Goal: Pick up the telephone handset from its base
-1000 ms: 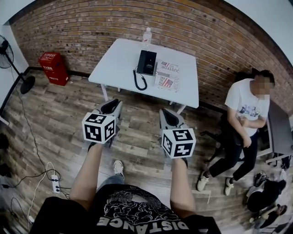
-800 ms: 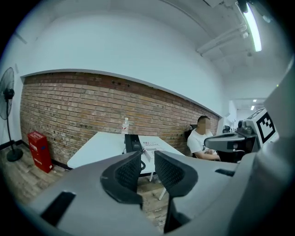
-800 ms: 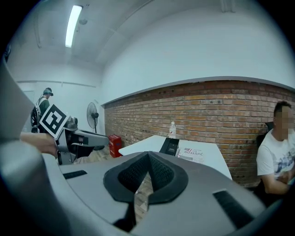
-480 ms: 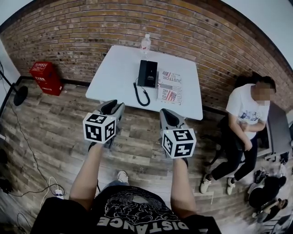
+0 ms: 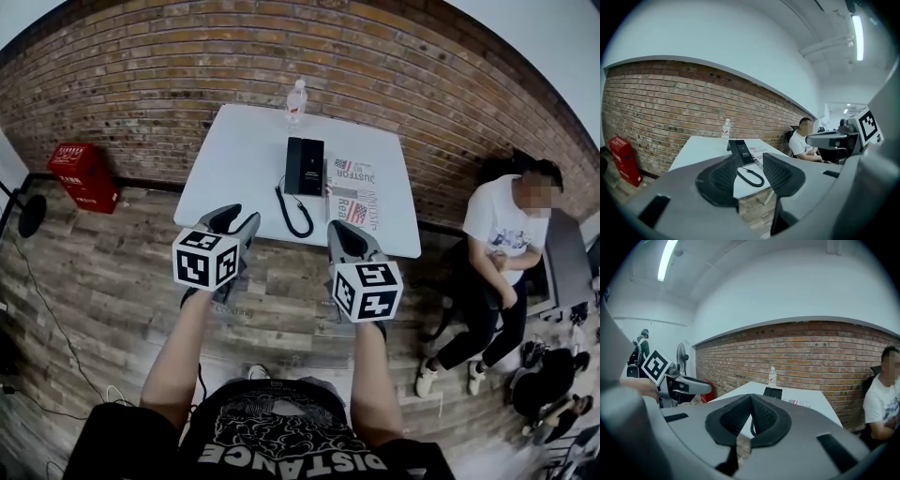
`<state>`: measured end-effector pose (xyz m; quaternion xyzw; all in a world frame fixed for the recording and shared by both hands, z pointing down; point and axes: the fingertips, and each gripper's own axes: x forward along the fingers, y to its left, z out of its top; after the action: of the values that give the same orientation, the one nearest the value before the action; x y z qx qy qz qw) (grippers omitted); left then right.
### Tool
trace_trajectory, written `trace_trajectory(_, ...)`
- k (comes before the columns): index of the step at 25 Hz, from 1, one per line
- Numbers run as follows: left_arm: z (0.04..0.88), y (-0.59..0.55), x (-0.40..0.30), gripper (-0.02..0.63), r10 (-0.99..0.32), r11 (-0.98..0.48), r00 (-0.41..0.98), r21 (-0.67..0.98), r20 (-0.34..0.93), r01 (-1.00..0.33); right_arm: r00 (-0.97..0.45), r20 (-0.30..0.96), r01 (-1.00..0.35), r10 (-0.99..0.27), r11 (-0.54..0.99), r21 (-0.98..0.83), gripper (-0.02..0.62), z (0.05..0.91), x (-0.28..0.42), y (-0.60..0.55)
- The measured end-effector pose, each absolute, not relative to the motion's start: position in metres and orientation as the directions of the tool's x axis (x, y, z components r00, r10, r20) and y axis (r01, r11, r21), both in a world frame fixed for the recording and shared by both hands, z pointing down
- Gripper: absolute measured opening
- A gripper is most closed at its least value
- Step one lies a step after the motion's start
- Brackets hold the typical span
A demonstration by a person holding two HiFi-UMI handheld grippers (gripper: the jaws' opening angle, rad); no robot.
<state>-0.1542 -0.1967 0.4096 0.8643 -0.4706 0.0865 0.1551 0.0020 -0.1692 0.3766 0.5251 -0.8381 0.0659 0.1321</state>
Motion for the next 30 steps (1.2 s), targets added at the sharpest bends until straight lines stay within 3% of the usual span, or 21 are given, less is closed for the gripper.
trace_trajectory(14,0.424,-0.254,-0.147,0.155,-0.731,-0.570,0.613,0.224,0.300,-0.790,-0.361,0.287,-0.920,-0.887,0.390,0.047,0.000,0.381,0.005,-0.211)
trace_trajectory(30,0.468,-0.373,-0.101,0.175,-0.607,-0.597,0.730,0.427,0.313,-0.679,-0.388,0.308,-0.911,-0.869,0.412,0.016,0.000,0.402,0.042,-0.333)
